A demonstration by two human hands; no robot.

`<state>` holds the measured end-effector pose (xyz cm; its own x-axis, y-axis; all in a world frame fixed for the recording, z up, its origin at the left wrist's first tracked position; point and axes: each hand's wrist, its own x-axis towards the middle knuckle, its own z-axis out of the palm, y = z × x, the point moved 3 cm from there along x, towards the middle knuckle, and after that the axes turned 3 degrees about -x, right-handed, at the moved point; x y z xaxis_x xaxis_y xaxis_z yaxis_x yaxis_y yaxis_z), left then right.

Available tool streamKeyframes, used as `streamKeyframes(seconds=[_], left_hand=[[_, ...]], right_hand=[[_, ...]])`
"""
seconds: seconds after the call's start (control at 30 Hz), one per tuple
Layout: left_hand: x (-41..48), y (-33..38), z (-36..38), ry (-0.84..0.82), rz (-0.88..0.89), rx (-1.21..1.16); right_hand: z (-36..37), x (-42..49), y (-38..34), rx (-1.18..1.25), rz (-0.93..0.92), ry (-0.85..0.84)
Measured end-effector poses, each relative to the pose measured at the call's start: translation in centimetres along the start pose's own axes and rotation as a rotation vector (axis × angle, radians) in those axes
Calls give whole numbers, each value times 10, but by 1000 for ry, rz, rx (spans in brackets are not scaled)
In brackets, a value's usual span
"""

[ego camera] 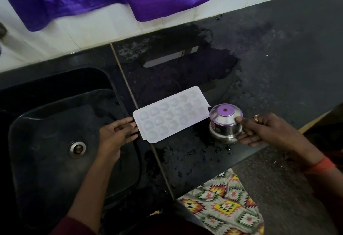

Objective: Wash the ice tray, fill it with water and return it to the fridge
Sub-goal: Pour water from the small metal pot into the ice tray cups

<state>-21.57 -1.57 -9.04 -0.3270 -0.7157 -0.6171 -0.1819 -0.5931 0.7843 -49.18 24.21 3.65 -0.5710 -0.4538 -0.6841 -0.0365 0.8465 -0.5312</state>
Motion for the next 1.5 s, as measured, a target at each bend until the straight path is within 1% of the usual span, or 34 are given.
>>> streamKeyframes(seconds=[0.4,0.73,0.83,1.37,1.5], left_hand=[[-1,0,0,7,-3,9],[-2,-2,0,11,-15,7],[-1,-2,0,7,-19,11],[-5,-5,-1,-7,-11,-8],[-5,-6,-2,-4,-9,-9]], right_hand=[[1,-4,1,40,-10,17],[-1,-6,-2,48,-119,14],[1,-6,-3,55,-124,3],[14,-12,-7,-88,-138,3],[14,-12,-6,-91,-142,3]])
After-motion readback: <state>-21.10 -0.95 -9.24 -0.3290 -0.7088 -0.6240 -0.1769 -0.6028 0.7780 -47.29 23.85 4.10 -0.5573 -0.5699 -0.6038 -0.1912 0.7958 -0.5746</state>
